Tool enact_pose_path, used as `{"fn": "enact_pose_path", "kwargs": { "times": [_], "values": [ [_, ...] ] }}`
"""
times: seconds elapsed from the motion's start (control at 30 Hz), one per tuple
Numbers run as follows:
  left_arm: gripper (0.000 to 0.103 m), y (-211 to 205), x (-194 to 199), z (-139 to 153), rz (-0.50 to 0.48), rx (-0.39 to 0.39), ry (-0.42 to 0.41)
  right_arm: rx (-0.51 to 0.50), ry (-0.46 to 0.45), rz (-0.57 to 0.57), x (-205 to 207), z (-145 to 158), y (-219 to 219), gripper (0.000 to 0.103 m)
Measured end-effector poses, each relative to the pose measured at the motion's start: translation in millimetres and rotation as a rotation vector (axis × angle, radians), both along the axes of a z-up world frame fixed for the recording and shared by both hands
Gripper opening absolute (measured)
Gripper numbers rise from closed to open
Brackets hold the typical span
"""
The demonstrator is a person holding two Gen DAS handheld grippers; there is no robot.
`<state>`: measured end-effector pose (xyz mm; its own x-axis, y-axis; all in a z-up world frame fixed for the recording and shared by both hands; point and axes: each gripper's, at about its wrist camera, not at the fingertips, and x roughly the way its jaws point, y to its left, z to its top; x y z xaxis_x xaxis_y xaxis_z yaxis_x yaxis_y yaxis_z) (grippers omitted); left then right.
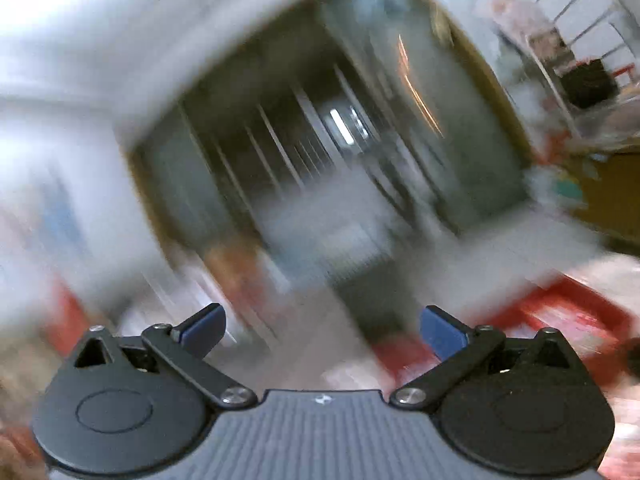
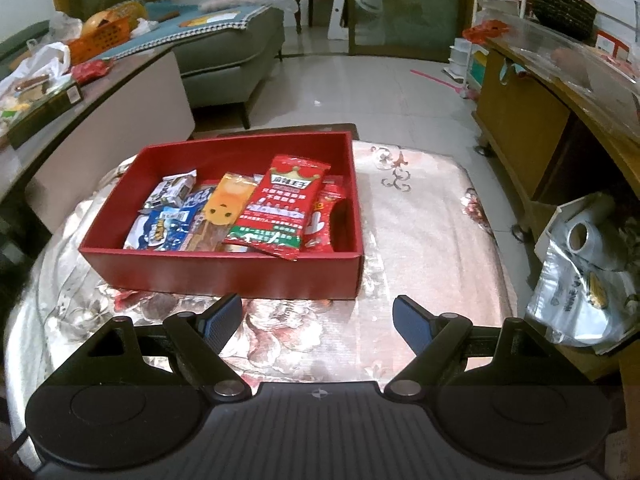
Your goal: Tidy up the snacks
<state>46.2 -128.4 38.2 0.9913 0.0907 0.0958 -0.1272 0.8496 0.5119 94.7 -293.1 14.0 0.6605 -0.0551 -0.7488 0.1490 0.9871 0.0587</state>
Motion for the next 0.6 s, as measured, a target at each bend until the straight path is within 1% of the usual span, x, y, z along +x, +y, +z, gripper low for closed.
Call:
{"fn": "enact_pose_path", "kwargs": {
  "times": [0.03, 0.07, 0.17, 0.23, 0.3, 0.33, 0.4, 0.47, 0.6],
  "values": [
    [0.100, -3.7, -9.6, -2.1, 0.007, 0.042, -0.096, 0.001, 0.000, -0.003, 0.2, 0.0, -0.5, 0.087],
    [0.100, -5.9, -17.4, -3.4, 0.008, 0.065, -0.166, 0.002, -0.002, -0.004, 0.3, 0.1, -0.6, 0.087],
    [0.100, -7.5, -32.0, -6.7, -0.002, 0.096, -0.301, 0.002, -0.005, 0.001, 0.5, -0.1, 1.3, 0.087],
    [0.100, -6.8, -40.5, -11.9, 0.008, 0.133, -0.435, -0.001, -0.009, 0.010, 0.2, 0.6, 3.6, 0.087],
    [0.100, -3.3, -48.1, -15.6, 0.000, 0.155, -0.550, 0.000, -0.012, 0.018, -0.5, 1.4, 4.5, 0.087],
    [0.100, -2.3, -51.7, -16.9, -0.005, 0.164, -0.590, 0.002, -0.013, 0.020, -0.5, 1.6, 4.7, 0.087],
    [0.100, 1.3, -55.9, -19.0, -0.019, 0.169, -0.640, 0.006, -0.014, 0.023, 0.3, 2.5, 4.7, 0.087],
    [0.100, 3.8, -57.8, -19.8, -0.036, 0.166, -0.657, 0.010, -0.017, 0.027, 1.0, 3.5, 5.1, 0.087],
    [0.100, 6.5, -54.8, -16.4, -0.056, 0.142, -0.616, 0.015, -0.020, 0.042, 1.6, 5.0, 7.2, 0.087]
  ]
}}
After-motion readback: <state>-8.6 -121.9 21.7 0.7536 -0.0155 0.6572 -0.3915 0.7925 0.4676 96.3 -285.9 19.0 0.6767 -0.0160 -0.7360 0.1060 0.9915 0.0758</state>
